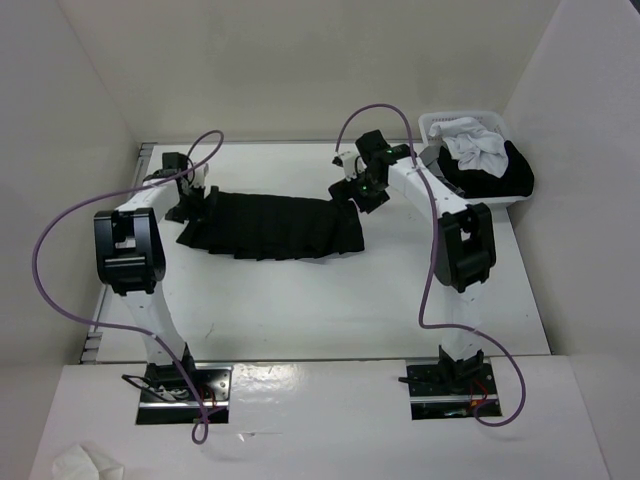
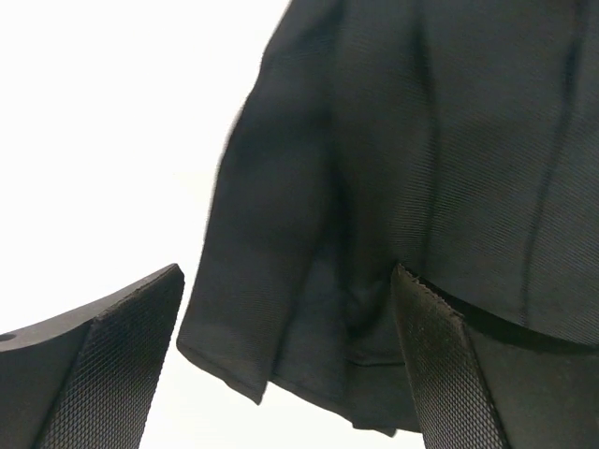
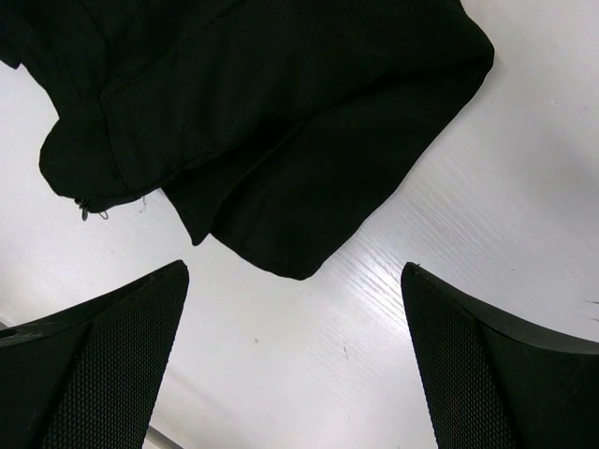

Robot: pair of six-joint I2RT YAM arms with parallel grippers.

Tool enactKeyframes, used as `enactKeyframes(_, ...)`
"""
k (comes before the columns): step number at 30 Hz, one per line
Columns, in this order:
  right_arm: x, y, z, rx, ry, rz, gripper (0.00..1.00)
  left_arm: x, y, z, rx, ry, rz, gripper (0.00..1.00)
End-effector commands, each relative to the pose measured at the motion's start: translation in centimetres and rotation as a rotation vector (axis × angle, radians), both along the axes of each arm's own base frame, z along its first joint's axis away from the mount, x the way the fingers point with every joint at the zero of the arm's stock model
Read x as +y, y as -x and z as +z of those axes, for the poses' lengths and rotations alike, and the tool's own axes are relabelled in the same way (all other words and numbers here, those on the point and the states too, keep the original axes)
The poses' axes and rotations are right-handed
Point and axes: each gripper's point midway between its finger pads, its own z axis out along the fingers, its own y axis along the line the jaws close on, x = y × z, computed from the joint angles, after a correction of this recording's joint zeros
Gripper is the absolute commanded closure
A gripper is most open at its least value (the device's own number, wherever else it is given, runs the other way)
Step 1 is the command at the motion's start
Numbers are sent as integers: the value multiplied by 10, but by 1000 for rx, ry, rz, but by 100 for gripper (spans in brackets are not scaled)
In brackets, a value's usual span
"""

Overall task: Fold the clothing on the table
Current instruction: Fold the skirt

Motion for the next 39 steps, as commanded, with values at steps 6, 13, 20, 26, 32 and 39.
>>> enactKeyframes(6,3,-6,22,-71,-31,-7,2,6,-6,-13,21,20,16,6)
enactKeyframes(13,16,-13,7,-4,-103,-2,2,4,2,-26,57,33,12,9)
enactKeyframes(20,-5,-40,-22,141,-246,-76,2,4,2,-26,57,33,12,9)
enactKeyframes(26,-26,-50,-46,219,-299,-122,2,7,3,-23,58,12,12,10)
enactKeyframes(32,-34,-43,-60,277,-364,-126,2,7,8,-24,77,14,12,10)
enactKeyframes(39,-32,-22,-71,343,-386,-112,2,5,7,-15,66,22,8,10)
